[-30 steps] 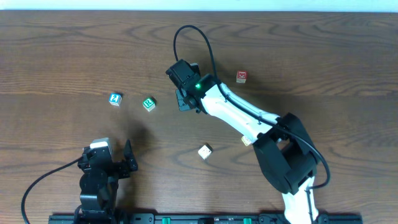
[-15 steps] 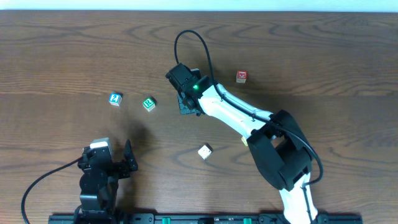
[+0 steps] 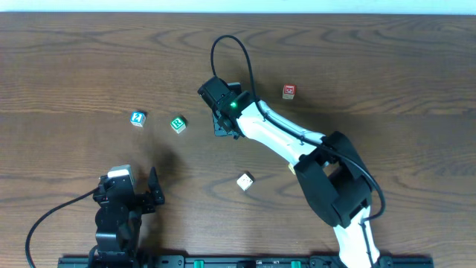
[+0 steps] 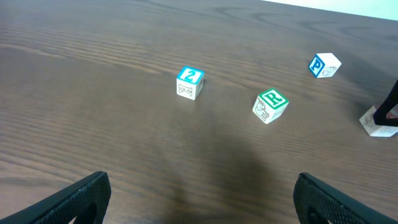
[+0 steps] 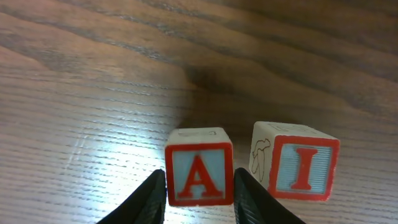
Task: Spell out Ai2
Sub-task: 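Carry the red A block left and place it beside the I block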
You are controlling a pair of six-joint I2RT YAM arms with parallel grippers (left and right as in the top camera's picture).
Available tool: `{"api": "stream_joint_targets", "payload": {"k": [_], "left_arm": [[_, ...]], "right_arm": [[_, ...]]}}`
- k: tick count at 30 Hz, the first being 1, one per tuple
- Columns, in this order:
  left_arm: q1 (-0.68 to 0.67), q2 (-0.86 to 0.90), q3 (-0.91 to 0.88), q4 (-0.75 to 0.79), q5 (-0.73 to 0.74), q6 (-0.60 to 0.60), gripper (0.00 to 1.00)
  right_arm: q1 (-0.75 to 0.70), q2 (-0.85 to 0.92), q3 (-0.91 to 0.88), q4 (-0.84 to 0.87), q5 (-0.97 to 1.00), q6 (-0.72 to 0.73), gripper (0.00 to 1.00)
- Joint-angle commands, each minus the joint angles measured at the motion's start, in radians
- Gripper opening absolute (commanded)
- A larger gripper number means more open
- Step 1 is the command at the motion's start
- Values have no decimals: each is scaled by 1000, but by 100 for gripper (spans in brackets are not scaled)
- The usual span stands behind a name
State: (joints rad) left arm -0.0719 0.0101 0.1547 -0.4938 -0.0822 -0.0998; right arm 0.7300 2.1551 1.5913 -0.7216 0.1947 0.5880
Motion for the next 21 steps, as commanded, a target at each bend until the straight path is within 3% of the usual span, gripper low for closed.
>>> {"api": "stream_joint_targets", "payload": {"k": [1, 14, 21], "left_arm": [[6, -6, -17, -2, -3, 14, 95], [6, -6, -17, -2, -3, 15, 96], [6, -6, -17, -2, -3, 15, 95]], "right_arm": [[10, 29, 19, 2, 19, 21, 36], [5, 29, 51, 19, 68, 16, 45], [-6, 29, 228, -4, 135, -66, 54]]}}
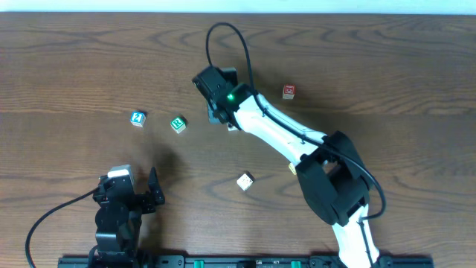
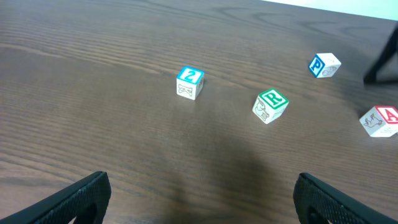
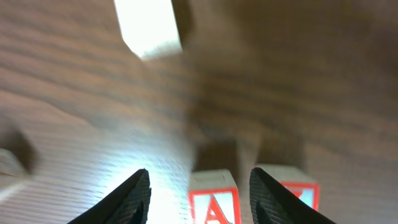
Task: Spell out Ai2
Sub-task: 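Carry the red A block left and place it beside the I block, then retract right arm toward the back right corner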
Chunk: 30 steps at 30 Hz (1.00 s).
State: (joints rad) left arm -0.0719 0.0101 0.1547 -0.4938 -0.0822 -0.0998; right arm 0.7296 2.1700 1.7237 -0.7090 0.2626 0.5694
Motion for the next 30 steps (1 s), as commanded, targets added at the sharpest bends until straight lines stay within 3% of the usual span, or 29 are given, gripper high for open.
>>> {"api": "stream_joint_targets", "payload": {"k": [1, 4, 10, 20, 30], "left_arm": [[6, -6, -17, -2, -3, 15, 95], [6, -6, -17, -2, -3, 15, 95], [6, -6, -17, -2, -3, 15, 95], [6, -6, -17, -2, -3, 14, 95], [6, -6, -17, 3, -6, 15, 95]], "right_arm": [[-6, 14, 122, -31, 80, -49, 58], [-17, 14, 244, -109, 88, -106, 66], [-55, -11, 414, -265, -3, -243, 75], [-269, -161, 434, -436, -140, -420, 75], [-545, -168, 414, -534, -261, -523, 72]]}}
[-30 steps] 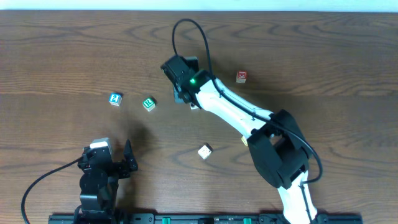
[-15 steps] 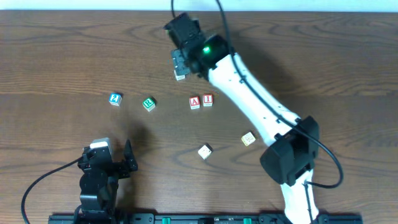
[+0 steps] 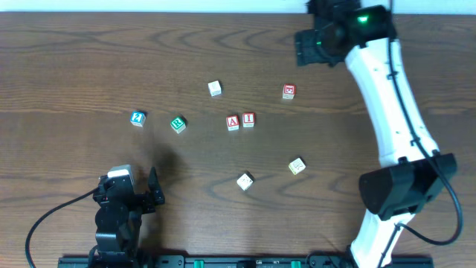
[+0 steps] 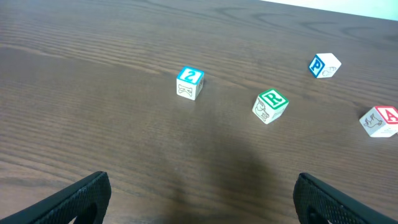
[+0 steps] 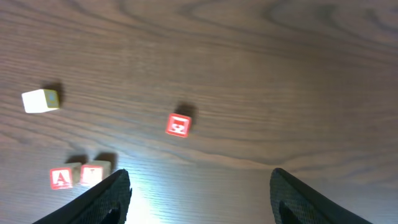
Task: Spell out Ai2
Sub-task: 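Retract right arm toward the back right corner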
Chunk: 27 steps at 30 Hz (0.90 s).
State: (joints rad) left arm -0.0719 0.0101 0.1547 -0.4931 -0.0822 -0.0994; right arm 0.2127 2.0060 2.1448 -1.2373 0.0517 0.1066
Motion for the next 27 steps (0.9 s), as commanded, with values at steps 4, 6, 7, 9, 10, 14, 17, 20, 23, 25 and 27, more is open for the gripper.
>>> {"api": "stream_joint_targets", "payload": {"k": [4, 6, 7, 9, 10, 14, 17, 20, 23, 25, 27], "left_arm": [[6, -6, -18, 24, 39, -18, 95], [6, -6, -18, 23, 44, -11, 95], [6, -6, -18, 30, 23, -13, 95], [6, -6, -18, 49, 22, -26, 95], [6, -6, -17, 63, 23, -58, 95], [6, -6, -17, 122, 78, -212, 95], [6, -6, -18, 59, 110, -214, 95], [6, -4, -22, 30, 97, -215, 96], [6, -4, -21, 143, 102, -247, 95], [6, 0, -5, 224, 128, -228, 95], [6, 26, 35, 224, 114, -177, 95]], "right_arm": [[-84, -4, -56, 31, -119, -90, 72], [-103, -4, -76, 74, -187, -125, 73], [-110, -4, -78, 92, -222, -144, 74], [-113, -5, -78, 121, -240, -169, 77], [-113, -6, -78, 134, -239, -180, 79], [-111, -7, -78, 171, -243, -191, 84], [-108, -7, -78, 209, -243, -192, 86], [-108, -7, -78, 232, -243, -194, 86], [-108, -7, -77, 243, -243, -194, 87], [-108, -9, -77, 246, -243, -193, 88], [-108, -9, -77, 251, -243, -193, 89]]}}
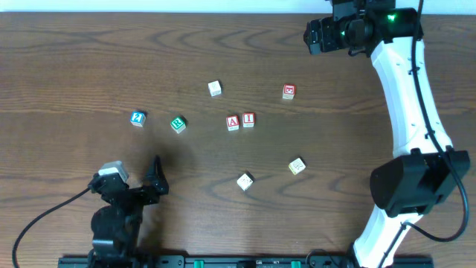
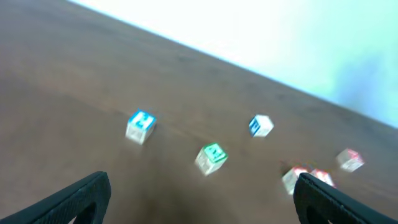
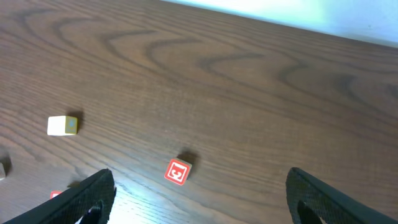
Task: Spell out Ai2
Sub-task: 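Retract right arm toward the back right corner, then reach left gripper to the blue 2 block and grasp it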
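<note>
The red A block [image 1: 233, 123] and red I block [image 1: 248, 119] stand side by side mid-table, A on the left. The blue 2 block [image 1: 137, 118] sits far left of them and shows blurred in the left wrist view as well [image 2: 140, 126]. My left gripper [image 1: 152, 180] is open near the front left, its fingers wide with nothing between them [image 2: 199, 204]. My right gripper [image 1: 314, 36] hangs open high over the back right [image 3: 202, 200], far from the blocks.
A green R block [image 1: 177, 124] lies between the 2 and the A. A white P block [image 1: 215, 88] and a red picture block [image 3: 178, 171] sit farther back. Two pale blocks [image 1: 245, 181] [image 1: 297, 165] lie nearer the front.
My left arm has shifted and tilted, so its view now reaches the table's far edge and is blurred. The right gripper sits slightly farther right. No block has moved.
My right gripper was shut on the red A beside the red I. Then it was open just above them, with A left standing next to I. It was then far off at the back right, and now the left arm has stirred.
</note>
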You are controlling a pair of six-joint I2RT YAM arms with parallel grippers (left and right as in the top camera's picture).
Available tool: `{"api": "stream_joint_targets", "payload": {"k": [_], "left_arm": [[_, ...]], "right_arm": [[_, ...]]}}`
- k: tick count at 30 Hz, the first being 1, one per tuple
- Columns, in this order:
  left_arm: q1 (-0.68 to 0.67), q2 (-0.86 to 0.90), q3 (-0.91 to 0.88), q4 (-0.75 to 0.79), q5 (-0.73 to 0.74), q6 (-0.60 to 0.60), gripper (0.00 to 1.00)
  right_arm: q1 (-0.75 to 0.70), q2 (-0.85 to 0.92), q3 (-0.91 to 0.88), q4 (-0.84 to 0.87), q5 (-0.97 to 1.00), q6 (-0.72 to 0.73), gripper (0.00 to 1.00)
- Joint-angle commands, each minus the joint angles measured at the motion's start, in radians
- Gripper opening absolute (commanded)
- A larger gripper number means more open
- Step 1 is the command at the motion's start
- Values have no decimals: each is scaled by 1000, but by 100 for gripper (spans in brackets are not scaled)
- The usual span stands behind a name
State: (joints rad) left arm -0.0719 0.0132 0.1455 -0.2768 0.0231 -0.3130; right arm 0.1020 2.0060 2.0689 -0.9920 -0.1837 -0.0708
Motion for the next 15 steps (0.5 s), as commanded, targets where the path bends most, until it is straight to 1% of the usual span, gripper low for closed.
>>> {"api": "stream_joint_targets", "payload": {"k": [1, 4, 9, 12, 13, 15], "left_arm": [[6, 44, 66, -1, -5, 53, 95], [6, 185, 169, -29, -61, 111, 95], [6, 549, 402, -148, -229, 178, 95], [8, 769, 550, -219, -290, 267, 95], [13, 864, 617, -251, -296, 314, 95], [38, 1017, 726, -293, -287, 370, 95]], "right_arm": [[2, -10, -1, 7, -8, -14, 89], [2, -10, -1, 18, -8, -13, 90], [2, -11, -1, 17, -8, -12, 91], [2, -11, -1, 16, -8, -10, 91], [2, -11, -1, 17, -8, -1, 91], [2, -11, -1, 16, -9, 11, 91]]}}
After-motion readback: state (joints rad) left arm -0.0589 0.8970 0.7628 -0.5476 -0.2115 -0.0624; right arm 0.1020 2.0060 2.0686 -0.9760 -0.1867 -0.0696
